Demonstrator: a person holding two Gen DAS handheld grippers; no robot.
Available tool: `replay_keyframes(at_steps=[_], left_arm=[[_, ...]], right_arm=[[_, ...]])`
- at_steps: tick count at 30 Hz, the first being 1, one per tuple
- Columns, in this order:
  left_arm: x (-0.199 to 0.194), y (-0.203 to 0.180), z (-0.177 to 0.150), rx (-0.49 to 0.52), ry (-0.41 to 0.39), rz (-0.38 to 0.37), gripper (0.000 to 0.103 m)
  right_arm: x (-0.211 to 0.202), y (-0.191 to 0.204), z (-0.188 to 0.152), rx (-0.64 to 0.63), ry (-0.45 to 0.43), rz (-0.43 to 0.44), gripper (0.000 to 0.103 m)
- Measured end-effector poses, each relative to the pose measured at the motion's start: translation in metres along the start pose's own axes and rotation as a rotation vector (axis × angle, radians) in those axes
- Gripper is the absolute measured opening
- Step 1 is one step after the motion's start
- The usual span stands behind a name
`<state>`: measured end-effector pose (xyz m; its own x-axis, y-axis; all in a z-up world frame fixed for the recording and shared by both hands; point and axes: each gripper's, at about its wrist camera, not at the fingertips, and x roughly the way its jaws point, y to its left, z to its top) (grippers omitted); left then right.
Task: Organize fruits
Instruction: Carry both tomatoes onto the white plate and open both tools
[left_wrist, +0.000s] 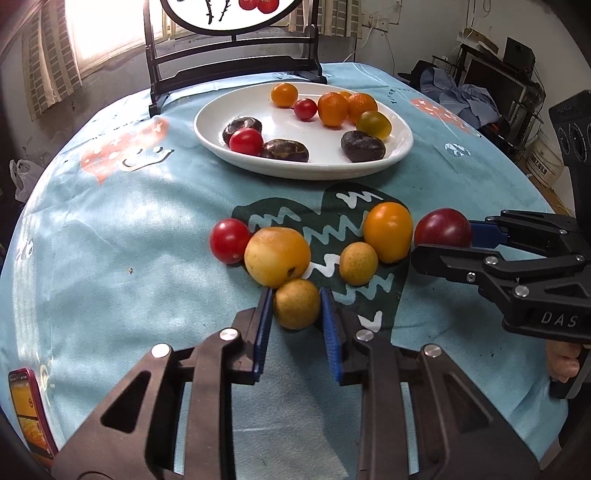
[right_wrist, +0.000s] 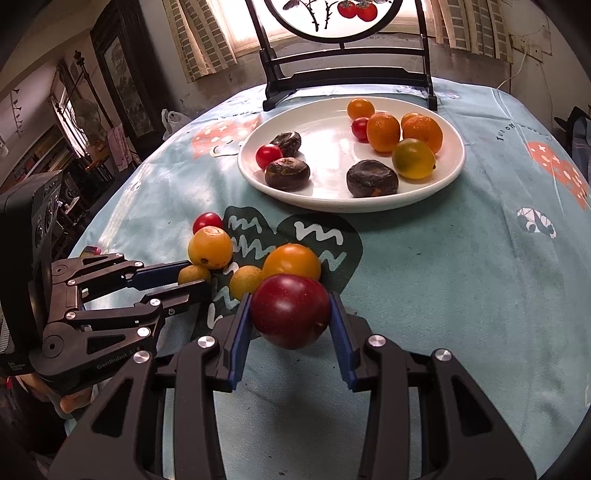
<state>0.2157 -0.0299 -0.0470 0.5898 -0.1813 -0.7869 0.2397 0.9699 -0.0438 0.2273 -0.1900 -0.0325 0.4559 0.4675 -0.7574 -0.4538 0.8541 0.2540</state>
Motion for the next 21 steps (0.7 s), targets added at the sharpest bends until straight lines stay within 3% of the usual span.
replay_keyframes(at_steps=[7, 11, 15, 21], left_arm=[[-0.026, 0.005, 0.011, -0.035, -0.11, -0.048, 0.027], [-0.029, 0.011, 0.041, -0.1, -0.164, -0.064, 0.027], [-0.012, 0.015, 0.076, -0.138, -0.166, -0.036, 0.027], [0.025, 0.021, 0.111, -0.16, -0.142, 0.014, 0.027]], right_arm=[[-0.009, 0.004, 0.006, -0.025, -0.12, 0.007, 0.041], [-0.017, -0.01, 0.022, 0.066, -0.236, 0.008, 0.041], [-0.019, -0.023, 0.039, 0.109, -0.342, -0.106, 0.041], [-0.001, -0.042, 0.062, 0.122, -0.351, -0.148, 0.041]])
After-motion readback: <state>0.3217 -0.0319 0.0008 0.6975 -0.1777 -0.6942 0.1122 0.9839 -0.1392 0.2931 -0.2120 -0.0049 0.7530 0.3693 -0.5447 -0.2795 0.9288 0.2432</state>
